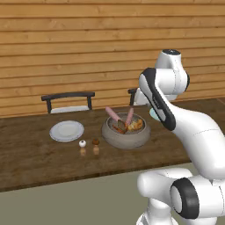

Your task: Place one bun and one sausage from the bowl on each plate.

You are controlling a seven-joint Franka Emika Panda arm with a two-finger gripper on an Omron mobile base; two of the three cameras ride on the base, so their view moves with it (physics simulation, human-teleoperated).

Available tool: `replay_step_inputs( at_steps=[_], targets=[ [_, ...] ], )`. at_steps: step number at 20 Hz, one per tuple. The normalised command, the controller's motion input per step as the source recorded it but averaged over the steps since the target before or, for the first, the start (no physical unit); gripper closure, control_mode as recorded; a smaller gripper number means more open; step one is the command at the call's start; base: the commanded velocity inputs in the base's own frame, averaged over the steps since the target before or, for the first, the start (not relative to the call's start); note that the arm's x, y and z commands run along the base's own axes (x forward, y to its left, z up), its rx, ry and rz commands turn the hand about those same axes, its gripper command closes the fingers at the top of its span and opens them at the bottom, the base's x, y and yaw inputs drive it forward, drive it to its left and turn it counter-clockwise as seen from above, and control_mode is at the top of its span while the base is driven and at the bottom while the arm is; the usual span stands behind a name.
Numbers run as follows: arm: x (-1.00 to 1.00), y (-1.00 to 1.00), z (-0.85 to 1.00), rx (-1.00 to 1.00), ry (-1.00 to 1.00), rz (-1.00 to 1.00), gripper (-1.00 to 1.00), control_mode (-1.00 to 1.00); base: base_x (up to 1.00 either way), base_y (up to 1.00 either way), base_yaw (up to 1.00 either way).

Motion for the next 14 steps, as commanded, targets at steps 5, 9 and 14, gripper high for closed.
replay_step_inputs(
  at_steps=[5, 9, 14],
  targets=[
    [0.00, 0.00, 0.00, 0.00, 0.00, 0.00, -1.00, 1.00, -0.01, 0.26, 0.00],
    [0.00, 0.00, 0.00, 0.00, 0.00, 0.00, -1.00, 1.00, 0.01, 0.77, -0.03],
    [0.00, 0.00, 0.00, 0.00, 0.00, 0.00, -1.00, 1.00, 0.50, -0.32, -0.01]
  ],
)
